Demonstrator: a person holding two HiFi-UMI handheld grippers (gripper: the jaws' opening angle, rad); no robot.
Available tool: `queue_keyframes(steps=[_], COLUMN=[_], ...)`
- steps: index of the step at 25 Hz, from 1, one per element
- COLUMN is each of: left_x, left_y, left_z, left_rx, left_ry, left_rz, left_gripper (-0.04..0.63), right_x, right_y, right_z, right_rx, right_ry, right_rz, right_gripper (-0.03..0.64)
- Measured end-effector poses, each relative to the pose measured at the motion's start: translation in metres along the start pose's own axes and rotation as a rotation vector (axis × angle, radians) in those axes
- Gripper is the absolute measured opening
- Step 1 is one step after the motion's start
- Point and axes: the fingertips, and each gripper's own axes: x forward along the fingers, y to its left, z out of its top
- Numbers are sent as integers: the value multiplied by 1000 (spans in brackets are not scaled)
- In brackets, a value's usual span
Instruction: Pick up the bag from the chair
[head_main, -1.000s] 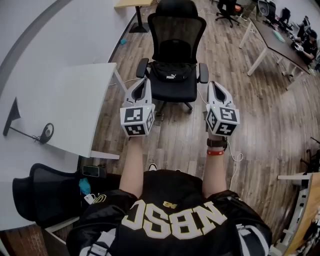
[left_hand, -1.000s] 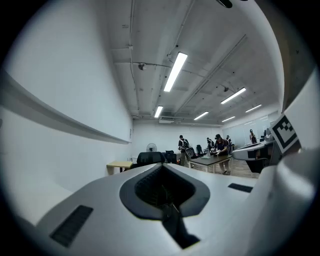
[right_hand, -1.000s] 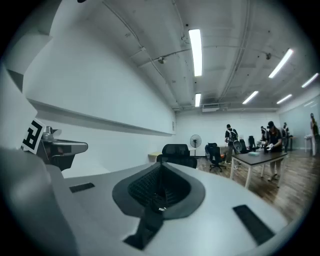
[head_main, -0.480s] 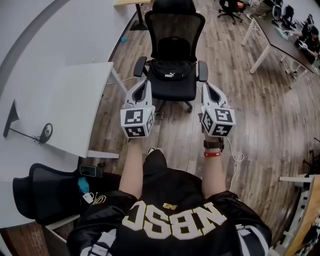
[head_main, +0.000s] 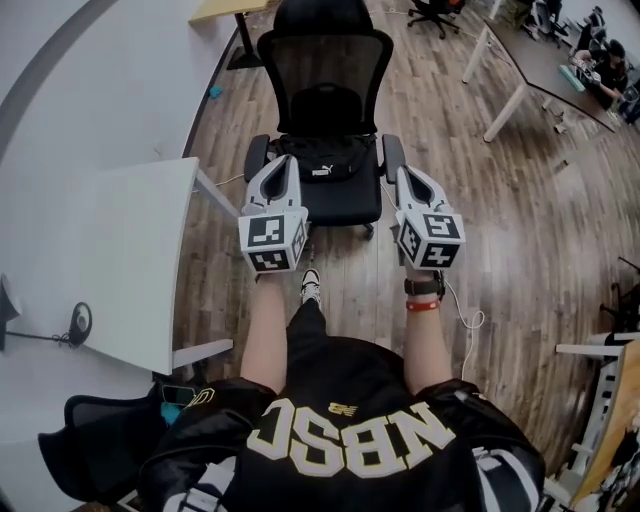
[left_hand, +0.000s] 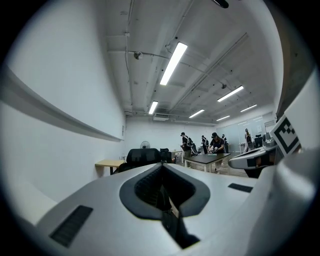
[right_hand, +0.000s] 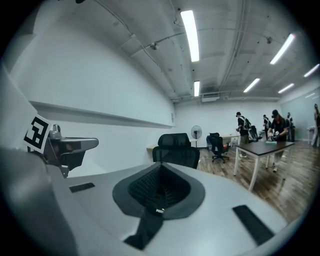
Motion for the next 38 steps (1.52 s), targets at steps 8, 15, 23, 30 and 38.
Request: queue_keyframes(steps=[8,15,23,30,38], left_x=[123,197,253,311,349], left_y=[69,112,138,145,160], left_z=[5,-32,-100,-165,-266], left_rx=[-28,-107,-152,-145,-193], left_ry=[9,81,222,350,557], left_rz=[-76,-119,-141,-124,-84], left_gripper=[15,15,17,17,18], right_x=[130,225,295,363,424], right_y=[1,-5,-11,-35,-55], right_z=[42,27,-15,-54,-139], right_rx=[-20,59,69,67,89], right_ry=[18,85,206,321,520], right_rz=[-29,-48,-23,25,96], right_gripper=[14,14,15,42,147])
